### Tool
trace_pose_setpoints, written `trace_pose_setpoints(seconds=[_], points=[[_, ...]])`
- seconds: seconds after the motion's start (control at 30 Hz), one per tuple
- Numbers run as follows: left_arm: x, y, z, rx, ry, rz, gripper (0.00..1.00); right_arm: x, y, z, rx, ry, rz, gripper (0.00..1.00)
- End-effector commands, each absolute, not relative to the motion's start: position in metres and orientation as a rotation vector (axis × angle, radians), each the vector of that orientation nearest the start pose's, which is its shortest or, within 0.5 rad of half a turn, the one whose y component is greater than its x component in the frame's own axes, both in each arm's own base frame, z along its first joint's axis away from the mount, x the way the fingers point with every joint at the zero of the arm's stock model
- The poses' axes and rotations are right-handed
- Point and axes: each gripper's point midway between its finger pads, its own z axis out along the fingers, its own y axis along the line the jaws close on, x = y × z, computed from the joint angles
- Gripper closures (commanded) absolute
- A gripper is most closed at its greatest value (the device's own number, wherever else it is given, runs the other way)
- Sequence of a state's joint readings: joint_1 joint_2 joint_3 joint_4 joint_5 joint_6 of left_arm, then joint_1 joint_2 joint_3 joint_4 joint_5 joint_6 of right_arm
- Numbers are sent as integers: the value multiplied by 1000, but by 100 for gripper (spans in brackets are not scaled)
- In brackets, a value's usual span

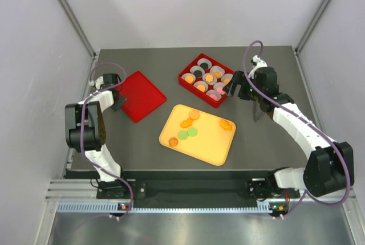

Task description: Pack the cookies

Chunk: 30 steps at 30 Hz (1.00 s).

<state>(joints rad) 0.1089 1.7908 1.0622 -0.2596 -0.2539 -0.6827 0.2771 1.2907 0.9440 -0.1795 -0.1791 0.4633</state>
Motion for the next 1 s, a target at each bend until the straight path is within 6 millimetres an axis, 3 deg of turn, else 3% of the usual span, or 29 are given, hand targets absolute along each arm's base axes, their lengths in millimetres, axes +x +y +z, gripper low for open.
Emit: trace_pose_setpoints(seconds=[0.0,0.03,0.1,0.17,0.33,0.37,0.43,0.47,0.5,0.57,0.6,0.67,0.7,0.77,0.87,0.97], points=[[395,60,-2,-1051,2392,114,76,375,168,218,24,2063,647,12],[393,60,-5,-1049,2410,120,88,375,169,215,21,2075,646,12],[391,60,-9,-1038,2438,134,100,377,172,215,13,2084,648,13],[392,60,-2,-1009,2451,131,100,379,177,217,-2,2085,655,13],[407,61,41,-891,2403,106,100,386,199,219,-73,2106,688,14],[409,61,54,-852,2388,97,100,388,209,227,-116,2093,704,13],[412,58,69,-818,2371,71,100,393,223,219,-162,2127,726,14],[413,57,82,-797,2347,50,100,396,235,228,-205,2109,739,14],[412,52,86,-784,2346,16,100,398,244,214,-229,2148,758,14],[412,48,97,-754,2332,-16,100,402,265,223,-295,2127,802,14],[411,44,100,-740,2338,-41,100,404,275,211,-322,2156,822,13],[409,42,110,-722,2327,-57,100,405,293,214,-376,2153,841,13],[406,41,111,-715,2328,-64,100,408,299,203,-386,2175,847,14],[403,39,121,-700,2310,-75,100,409,312,204,-409,2175,868,14],[398,33,131,-679,2291,-114,100,412,328,190,-427,2207,894,14],[393,27,138,-661,2283,-156,100,410,345,190,-455,2203,932,14]])
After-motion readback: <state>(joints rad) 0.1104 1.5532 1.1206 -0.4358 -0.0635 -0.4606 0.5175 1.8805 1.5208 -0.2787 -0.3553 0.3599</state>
